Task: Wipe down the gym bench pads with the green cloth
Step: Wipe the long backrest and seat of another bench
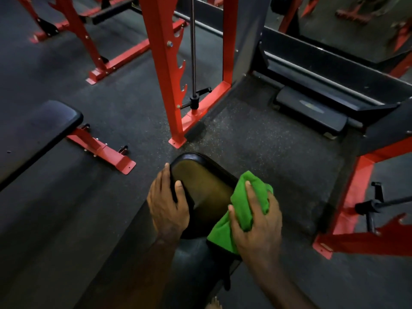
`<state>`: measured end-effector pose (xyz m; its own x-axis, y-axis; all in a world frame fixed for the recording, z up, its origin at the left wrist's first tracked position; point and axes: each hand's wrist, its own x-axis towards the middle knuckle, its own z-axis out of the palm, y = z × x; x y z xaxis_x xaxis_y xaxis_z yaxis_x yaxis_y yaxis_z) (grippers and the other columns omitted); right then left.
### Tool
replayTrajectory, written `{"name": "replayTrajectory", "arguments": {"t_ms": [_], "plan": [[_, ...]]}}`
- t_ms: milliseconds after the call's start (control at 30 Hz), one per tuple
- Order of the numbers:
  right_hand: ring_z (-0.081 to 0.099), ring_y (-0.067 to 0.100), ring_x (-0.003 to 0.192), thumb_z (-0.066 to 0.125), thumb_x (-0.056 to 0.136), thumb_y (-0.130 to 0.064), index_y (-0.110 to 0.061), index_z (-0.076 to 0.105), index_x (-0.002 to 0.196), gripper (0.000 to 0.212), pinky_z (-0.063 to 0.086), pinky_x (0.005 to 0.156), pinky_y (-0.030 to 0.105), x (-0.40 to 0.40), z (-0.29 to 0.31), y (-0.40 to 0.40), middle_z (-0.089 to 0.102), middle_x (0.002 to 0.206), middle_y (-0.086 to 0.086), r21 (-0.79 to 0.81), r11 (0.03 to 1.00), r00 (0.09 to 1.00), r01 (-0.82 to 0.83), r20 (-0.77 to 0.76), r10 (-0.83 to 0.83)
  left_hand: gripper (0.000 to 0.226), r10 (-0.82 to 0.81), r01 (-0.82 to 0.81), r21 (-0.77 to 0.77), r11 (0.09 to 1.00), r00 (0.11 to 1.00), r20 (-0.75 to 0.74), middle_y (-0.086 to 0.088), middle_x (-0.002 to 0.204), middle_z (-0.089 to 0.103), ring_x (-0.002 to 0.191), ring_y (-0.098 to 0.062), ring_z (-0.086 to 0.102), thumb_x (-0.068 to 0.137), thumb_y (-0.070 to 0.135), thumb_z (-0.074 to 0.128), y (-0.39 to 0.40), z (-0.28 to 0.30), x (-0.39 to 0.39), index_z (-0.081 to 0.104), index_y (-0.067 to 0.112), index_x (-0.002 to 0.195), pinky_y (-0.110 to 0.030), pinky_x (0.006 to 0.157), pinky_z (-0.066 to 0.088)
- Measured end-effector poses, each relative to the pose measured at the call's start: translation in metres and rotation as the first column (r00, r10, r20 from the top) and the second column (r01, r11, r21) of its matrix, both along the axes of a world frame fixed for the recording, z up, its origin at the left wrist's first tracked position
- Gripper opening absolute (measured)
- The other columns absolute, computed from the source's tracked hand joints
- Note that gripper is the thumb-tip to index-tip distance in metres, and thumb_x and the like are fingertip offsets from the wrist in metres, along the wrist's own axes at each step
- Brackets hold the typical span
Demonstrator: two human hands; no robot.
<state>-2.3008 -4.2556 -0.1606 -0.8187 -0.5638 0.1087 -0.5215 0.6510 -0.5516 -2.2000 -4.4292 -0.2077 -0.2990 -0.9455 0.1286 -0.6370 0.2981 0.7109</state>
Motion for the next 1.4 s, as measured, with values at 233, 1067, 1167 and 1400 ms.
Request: {"name": "replayTrajectory", "arguments": {"t_ms": [233,1067,1167,1400], "plan": [[0.050,0.035,0.122,0.059,0.085,-0.063,-0.045,0.038,0.156,0.076,0.046,0.096,0.053,-0.004,0.014,-0.064,0.045,0.149,0.004,0.193,0.971,0.960,-0.141,-0.214,0.182,0.058,-0.001,0.000,-0.072,0.997,1.000,-0.012,-0.003,0.157,0.048,0.143,-0.025,0.044,0.103,0.045,0.037,0.001,-0.004,-0.001,0.043,0.020,0.155,-0.050,0.117,0.032],[-0.005,0.053,0.154,0.078,0.075,-0.051,-0.042,0.028,0.161,0.101,0.031,0.107,0.080,0.094,-0.063,0.027,0.007,0.174,0.005,0.116,0.977,0.944,-0.176,-0.261,0.201,0.058,-0.005,-0.009,-0.173,0.985,0.997,-0.078,-0.011,0.151,0.052,0.139,-0.030,0.047,0.104,0.044,0.041,-0.004,-0.018,0.000,0.043,0.017,0.156,-0.046,0.116,0.032],[-0.011,0.040,0.158,0.077,0.074,-0.044,-0.048,0.025,0.160,0.100,0.029,0.109,0.076,0.089,-0.044,-0.001,-0.003,0.174,-0.003,0.016,0.999,0.991,0.037,-0.131,-0.035,0.058,-0.017,-0.002,-0.202,0.979,0.996,-0.090,-0.011,0.149,0.054,0.137,-0.030,0.049,0.104,0.044,0.042,-0.006,-0.019,0.001,0.045,0.015,0.154,-0.047,0.116,0.035],[-0.002,0.039,0.159,0.075,0.073,-0.054,-0.042,0.031,0.159,0.098,0.022,0.113,0.077,0.123,-0.075,0.006,0.013,0.173,-0.002,0.048,0.999,0.968,-0.023,-0.248,0.034,0.061,-0.022,0.011,-0.158,0.987,0.997,-0.071,-0.010,0.153,0.051,0.141,-0.028,0.044,0.103,0.047,0.042,-0.005,-0.019,0.001,0.041,0.019,0.157,-0.046,0.118,0.028]]}}
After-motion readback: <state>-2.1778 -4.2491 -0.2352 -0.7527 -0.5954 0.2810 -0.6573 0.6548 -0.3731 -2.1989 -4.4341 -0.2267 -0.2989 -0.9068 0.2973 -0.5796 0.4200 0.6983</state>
